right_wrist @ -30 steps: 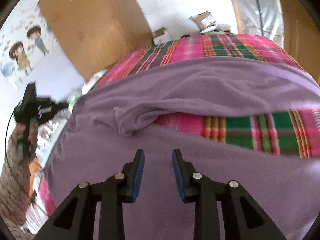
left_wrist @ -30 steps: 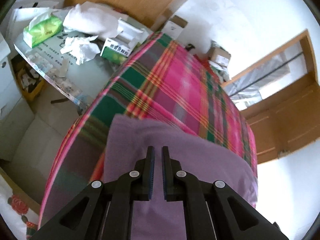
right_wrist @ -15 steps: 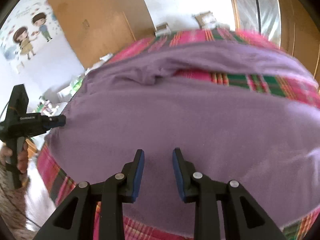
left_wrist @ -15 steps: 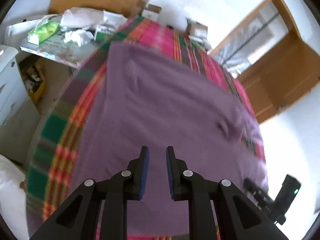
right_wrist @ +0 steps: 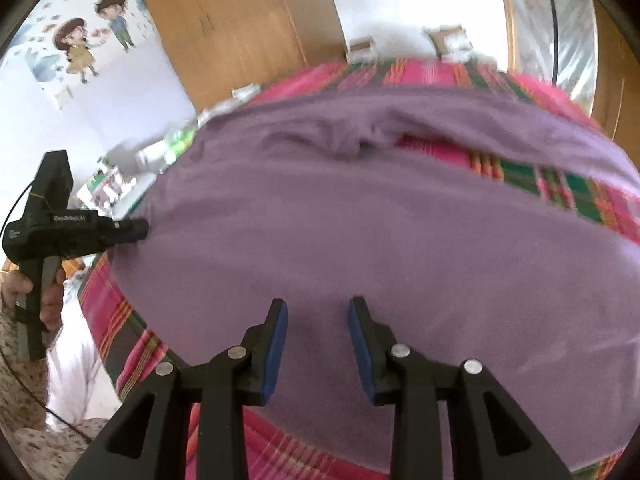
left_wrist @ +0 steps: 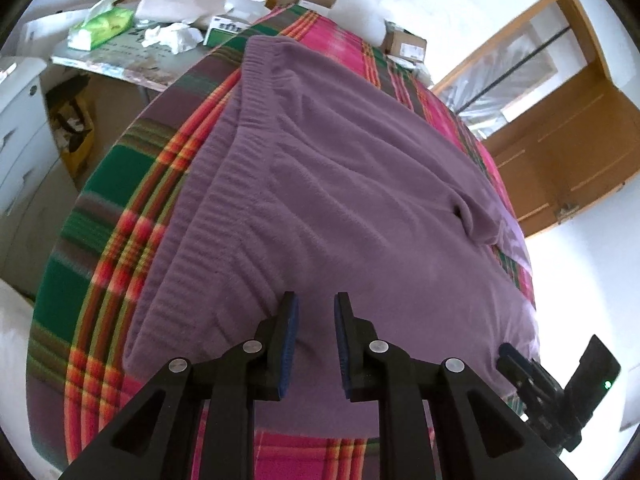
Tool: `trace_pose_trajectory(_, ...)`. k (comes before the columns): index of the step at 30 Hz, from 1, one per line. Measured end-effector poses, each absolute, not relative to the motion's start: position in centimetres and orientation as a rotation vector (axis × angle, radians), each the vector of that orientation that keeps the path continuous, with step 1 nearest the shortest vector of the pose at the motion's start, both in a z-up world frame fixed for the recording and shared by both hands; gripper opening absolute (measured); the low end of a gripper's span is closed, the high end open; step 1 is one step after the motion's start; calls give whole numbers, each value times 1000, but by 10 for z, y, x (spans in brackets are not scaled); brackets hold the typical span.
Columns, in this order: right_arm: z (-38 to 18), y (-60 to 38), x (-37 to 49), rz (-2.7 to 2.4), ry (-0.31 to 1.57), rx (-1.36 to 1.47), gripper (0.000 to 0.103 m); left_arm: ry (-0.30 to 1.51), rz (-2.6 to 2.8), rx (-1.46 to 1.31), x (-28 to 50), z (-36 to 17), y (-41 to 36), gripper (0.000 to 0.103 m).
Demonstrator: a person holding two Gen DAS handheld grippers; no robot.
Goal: Fold clothes
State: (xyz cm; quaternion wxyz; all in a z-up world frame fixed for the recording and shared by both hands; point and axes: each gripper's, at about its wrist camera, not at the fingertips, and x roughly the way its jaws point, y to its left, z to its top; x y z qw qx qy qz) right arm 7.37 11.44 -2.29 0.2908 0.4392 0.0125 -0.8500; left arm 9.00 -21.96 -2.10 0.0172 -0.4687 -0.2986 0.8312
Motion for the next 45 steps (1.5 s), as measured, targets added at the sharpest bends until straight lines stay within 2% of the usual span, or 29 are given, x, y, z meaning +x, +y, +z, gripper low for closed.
trace_pose_trajectory(6,-15,109,79,-2182,98,1131,37,-986,2591,-1482,96,-22,-223,19)
trace_pose_trajectory(12,-22,141,65,-2224,16,1186,33,-1003,2625,-1509,87,-18,-217,19)
trace_pose_trajectory(22,-22,132,97,-2231,184,1133,37,-1060,2651,-1434,105,-23,-215,19)
trace_pose_trajectory(26,-15,139,87,-2213,140,1158,36,-1032,2658,-1437,118,-20,-215,19)
trace_pose_trajectory(32,23,152,54,-2240,30,1077,36,-1050,2707,-1331,119,2,-222,19)
trace_pose_trajectory(37,51,148,18,-2328,181,973,36,-888,2756,-1306,85,33,-218,19)
trace_pose_trajectory(45,63,132,-81,-2368,218,958,36,-649,2821,-1277,-3,62,-217,19)
